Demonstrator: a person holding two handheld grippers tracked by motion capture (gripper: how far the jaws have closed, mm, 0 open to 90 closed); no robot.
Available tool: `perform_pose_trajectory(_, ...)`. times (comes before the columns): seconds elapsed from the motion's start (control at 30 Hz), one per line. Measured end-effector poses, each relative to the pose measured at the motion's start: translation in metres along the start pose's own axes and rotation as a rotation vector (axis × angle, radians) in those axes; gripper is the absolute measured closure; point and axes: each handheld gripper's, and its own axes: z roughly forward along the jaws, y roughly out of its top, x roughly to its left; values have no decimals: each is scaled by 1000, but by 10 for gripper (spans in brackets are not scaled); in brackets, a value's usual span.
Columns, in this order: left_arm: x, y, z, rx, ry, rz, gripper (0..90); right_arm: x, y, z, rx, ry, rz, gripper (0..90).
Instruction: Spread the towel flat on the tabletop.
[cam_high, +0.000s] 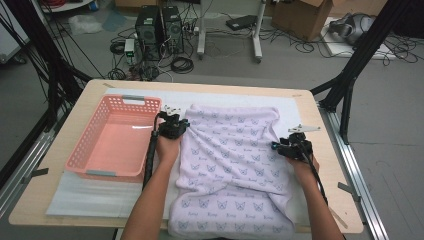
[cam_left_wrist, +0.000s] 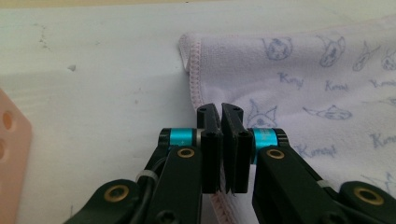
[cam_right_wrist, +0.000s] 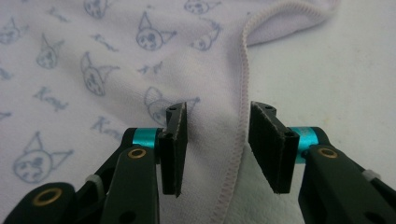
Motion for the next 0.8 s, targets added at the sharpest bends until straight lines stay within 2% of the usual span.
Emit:
perform_pose_trajectory(0.03, 0, 0, 0, 1, -5, 3, 860, 0, 0, 2, 2, -1, 0, 592)
perform_pose_trajectory(0.07, 1, 1, 0, -5, -6, 0, 860, 0, 0, 2, -4, -4, 3, 663)
perform_pose_trajectory(0.1, 2, 1, 0, -10, -5, -1, 860, -1, 0, 3, -10, 4, -4, 813)
perform_pose_trajectory(0.13, 2, 1, 1, -7, -4, -4, 860, -2, 2, 3, -3, 5, -17, 851)
perform_pose_trajectory(0.17, 2, 2, 1, -9, -3, -6, 861, -2, 5, 5, 3, -17, -32, 861)
perform_pose_trajectory(0.2, 2, 2, 1, -11, 1, 1, 860, -1, 8, 5, 6, -63, -44, 865)
perform_pose_trajectory(0.23, 1, 3, 1, -22, 0, 7, 860, -3, 10, 5, -16, -114, -59, 866)
perform_pose_trajectory(0.3, -1, 5, 2, -42, -15, 18, 861, -15, 11, 4, -57, -174, -4, 867)
perform_pose_trajectory(0.37, -6, 7, 5, -36, -23, 29, 861, -24, 11, 8, -71, -218, 28, 866)
perform_pose_trajectory(0.43, -6, 8, 8, -35, -6, 25, 860, -23, 11, 14, -62, -242, 31, 859)
perform_pose_trajectory(0.53, -3, 6, 9, -41, -32, -5, 814, -19, 13, 14, -75, -215, 32, 773)
perform_pose_trajectory(0.6, -3, 6, 7, -29, -55, 22, 676, -21, 13, 8, -89, -185, 59, 679)
perform_pose_trajectory(0.63, -4, 5, 7, -14, -68, 40, 625, -23, 12, 5, -95, -157, 86, 669)
perform_pose_trajectory(0.7, -6, 6, 3, 11, -98, 27, 546, -26, 10, -3, -110, -138, 105, 664)
perform_pose_trajectory(0.8, -10, 9, -6, 18, -139, 18, 458, -27, 4, -12, -121, -108, 122, 634)
